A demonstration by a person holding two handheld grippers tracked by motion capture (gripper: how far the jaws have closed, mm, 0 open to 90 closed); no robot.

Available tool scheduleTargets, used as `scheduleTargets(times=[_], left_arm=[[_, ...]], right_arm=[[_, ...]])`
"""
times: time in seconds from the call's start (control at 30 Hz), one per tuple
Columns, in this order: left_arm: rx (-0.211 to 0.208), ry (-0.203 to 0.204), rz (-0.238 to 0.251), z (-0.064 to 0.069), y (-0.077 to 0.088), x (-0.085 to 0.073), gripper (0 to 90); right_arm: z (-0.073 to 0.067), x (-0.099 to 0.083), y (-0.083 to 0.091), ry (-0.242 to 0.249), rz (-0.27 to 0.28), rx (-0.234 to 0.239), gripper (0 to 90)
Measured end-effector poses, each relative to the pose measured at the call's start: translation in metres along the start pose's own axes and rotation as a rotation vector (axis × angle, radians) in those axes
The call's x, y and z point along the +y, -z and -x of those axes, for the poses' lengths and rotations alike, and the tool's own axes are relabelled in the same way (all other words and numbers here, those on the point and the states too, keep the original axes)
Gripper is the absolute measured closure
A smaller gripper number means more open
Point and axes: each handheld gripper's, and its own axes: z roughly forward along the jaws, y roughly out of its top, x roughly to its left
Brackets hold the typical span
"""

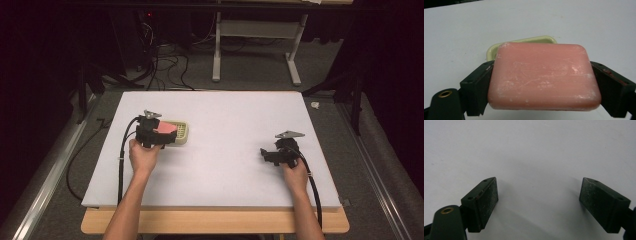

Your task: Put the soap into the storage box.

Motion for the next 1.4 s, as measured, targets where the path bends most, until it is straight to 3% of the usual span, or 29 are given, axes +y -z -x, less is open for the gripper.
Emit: scheduleTargets(times=[0.33,0.8,0.9,1.0,1.4], left_arm=[[0.015,0.047,-0.009,-0.008,-0.014,0.000,13.9],[0.044,0.083,-0.035,-0.016,-0.034,-0.001,13.9],[0.078,0.059,-0.057,-0.015,-0.039,0.001,13.9],[0.080,0.045,-0.064,-0.013,-0.045,0.004,13.9],[0.074,0.068,-0.090,-0.012,-0.063,0.002,13.9]], right_arm=[[0.000,0.000,0.000,0.000,0.000,0.000,16.1],[0.000,0.000,0.000,0.000,0.000,0.000,16.1],[0.000,0.000,0.000,-0.001,0.000,0.001,16.1],[0.000,0.000,0.000,-0.001,0.000,0.001,16.1],[0.000,0.000,0.000,-0.001,0.000,0.000,16.1]])
